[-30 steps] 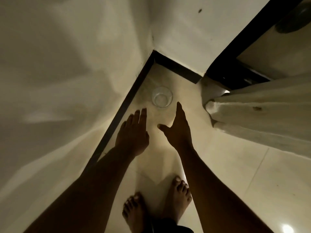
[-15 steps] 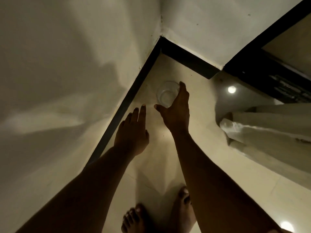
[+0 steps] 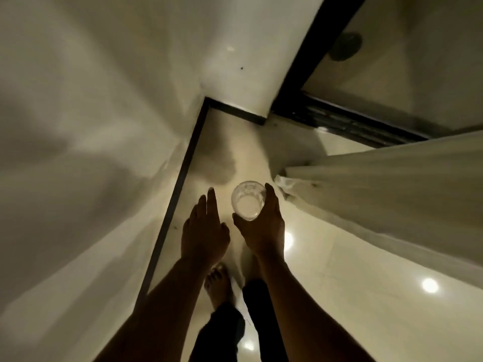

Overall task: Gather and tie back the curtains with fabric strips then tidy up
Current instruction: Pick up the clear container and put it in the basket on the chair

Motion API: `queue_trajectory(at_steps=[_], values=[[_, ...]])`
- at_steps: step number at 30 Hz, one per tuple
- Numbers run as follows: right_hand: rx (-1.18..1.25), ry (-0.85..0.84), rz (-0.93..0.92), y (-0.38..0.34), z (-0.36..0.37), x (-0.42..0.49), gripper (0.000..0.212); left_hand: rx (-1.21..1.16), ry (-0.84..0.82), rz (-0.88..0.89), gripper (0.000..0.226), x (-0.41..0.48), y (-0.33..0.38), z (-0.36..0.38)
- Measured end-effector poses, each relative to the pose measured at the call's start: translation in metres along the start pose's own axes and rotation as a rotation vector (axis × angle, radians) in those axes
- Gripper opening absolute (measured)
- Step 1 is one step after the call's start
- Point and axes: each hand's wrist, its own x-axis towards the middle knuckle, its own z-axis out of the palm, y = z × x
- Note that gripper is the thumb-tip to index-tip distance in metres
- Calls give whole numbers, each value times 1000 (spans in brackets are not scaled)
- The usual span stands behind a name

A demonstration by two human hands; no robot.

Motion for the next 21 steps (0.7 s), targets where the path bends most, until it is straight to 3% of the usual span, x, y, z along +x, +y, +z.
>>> queue_trajectory(at_steps=[4, 12, 21], values=[[21, 80, 14, -37, -79, -96, 99, 74, 5, 104, 86, -84, 41, -64], [46, 284, -163, -119, -222, -283, 89, 231, 108, 351, 80, -254, 104, -200], [228, 632, -119, -102, -287, -458, 87, 380, 110, 676, 73, -385, 160, -208]])
